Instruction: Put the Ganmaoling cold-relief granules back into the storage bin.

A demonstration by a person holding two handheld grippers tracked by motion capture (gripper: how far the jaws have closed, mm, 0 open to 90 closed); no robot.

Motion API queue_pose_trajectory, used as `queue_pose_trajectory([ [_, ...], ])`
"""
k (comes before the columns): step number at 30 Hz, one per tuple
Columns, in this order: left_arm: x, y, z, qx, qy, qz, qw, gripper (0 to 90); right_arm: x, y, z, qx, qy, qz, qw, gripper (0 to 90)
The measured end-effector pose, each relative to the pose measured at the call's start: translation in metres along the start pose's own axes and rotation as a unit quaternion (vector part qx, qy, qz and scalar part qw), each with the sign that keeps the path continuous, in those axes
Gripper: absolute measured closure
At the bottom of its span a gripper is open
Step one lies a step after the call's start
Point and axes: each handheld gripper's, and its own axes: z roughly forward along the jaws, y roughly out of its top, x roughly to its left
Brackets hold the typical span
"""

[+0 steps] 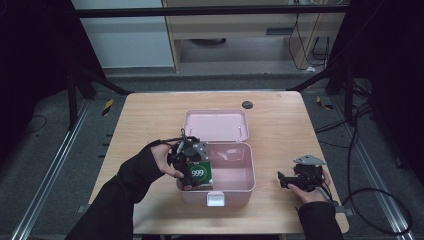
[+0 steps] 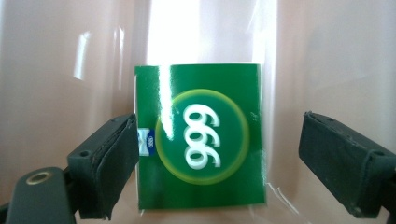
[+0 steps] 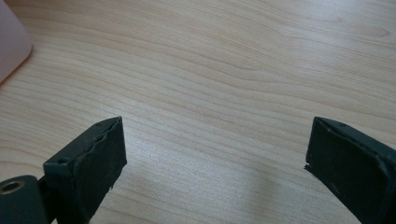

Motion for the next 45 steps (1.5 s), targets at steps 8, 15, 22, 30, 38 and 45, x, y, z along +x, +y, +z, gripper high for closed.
queue_pose_trajectory([
  [8,-0.006,-0.002,-0.023,-0.017,0.025,0.001,0.9995,12.8,0.000,0.000,0.000,-0.001,-0.003,-0.001,1.0000,5.1],
  [15,-0.012,-0.013,-0.059,-0.053,0.066,-0.015,0.9963,16.5,0.000,0.000,-0.001,-0.001,-0.003,0.000,1.0000,5.1],
  [22,-0.017,-0.038,-0.084,-0.082,0.110,-0.051,0.9892,21.3,-0.001,0.000,-0.002,-0.001,-0.004,0.004,1.0000,5.1],
  [30,-0.020,-0.076,-0.090,-0.094,0.141,-0.100,0.9805,23.9,-0.001,0.000,-0.002,-0.002,-0.005,0.004,1.0000,5.0],
  [38,-0.025,-0.114,-0.075,-0.109,0.160,-0.156,0.9686,24.6,-0.001,-0.001,-0.002,-0.004,-0.007,0.003,1.0000,4.4],
  [45,-0.024,-0.143,-0.053,-0.143,0.180,-0.217,0.9488,24.7,-0.001,-0.001,-0.001,-0.004,-0.008,-0.001,1.0000,4.1],
])
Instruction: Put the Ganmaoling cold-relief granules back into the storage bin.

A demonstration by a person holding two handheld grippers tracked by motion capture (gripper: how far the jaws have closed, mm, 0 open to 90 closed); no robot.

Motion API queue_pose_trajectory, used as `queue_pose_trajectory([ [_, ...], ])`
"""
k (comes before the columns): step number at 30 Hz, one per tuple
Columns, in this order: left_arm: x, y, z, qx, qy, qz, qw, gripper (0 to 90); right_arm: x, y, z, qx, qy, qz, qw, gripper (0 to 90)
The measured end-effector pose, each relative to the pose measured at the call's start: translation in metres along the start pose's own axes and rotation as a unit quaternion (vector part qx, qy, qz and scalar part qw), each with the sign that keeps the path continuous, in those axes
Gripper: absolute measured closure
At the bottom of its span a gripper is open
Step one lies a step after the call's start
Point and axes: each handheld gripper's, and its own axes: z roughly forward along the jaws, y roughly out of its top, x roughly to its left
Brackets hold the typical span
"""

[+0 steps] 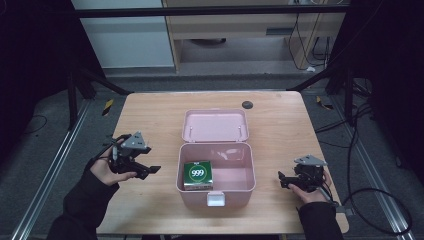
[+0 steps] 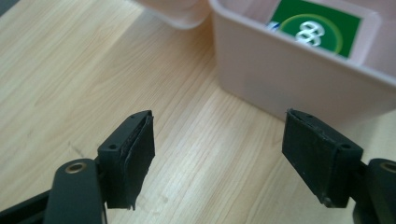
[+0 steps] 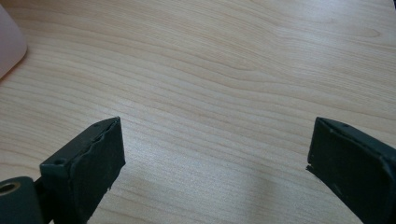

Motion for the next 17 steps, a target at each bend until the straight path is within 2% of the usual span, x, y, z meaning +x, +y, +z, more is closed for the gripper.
queue_pose_trajectory([
  [3,0.004,-0.015,0.007,-0.022,0.001,-0.039,0.9990,26.0,0.000,0.000,0.000,0.000,0.001,0.002,1.0000,4.1],
  [4,0.006,-0.021,0.010,-0.026,0.007,-0.057,0.9980,26.3,0.000,0.000,-0.001,-0.001,0.000,0.004,1.0000,4.1],
  [7,0.010,-0.034,0.017,-0.027,0.021,-0.087,0.9956,26.4,0.000,0.000,-0.001,-0.001,-0.001,0.006,1.0000,4.1],
  [9,0.013,-0.043,0.022,-0.031,0.037,-0.113,0.9924,26.7,0.000,0.000,0.000,-0.001,-0.001,0.006,1.0000,4.1],
  [10,0.015,-0.048,0.025,-0.035,0.044,-0.130,0.9898,26.8,0.000,-0.001,0.000,-0.001,-0.002,0.004,1.0000,4.1],
  [12,0.017,-0.055,0.028,-0.041,0.055,-0.153,0.9859,27.3,0.000,-0.001,0.000,0.000,-0.003,0.004,1.0000,4.1],
  [14,0.019,-0.061,0.030,-0.038,0.063,-0.167,0.9833,27.9,0.000,-0.001,-0.001,-0.001,-0.003,0.005,1.0000,4.1],
  [15,0.020,-0.064,0.031,-0.044,0.068,-0.180,0.9804,28.0,0.000,-0.001,-0.001,-0.002,-0.003,0.007,1.0000,4.1],
  [16,0.021,-0.066,0.031,-0.047,0.071,-0.187,0.9786,28.2,0.000,-0.001,-0.001,-0.003,-0.003,0.007,1.0000,4.1],
  [17,0.022,-0.069,0.031,-0.052,0.081,-0.198,0.9755,28.2,-0.001,-0.001,-0.001,-0.004,-0.002,0.006,1.0000,4.1],
])
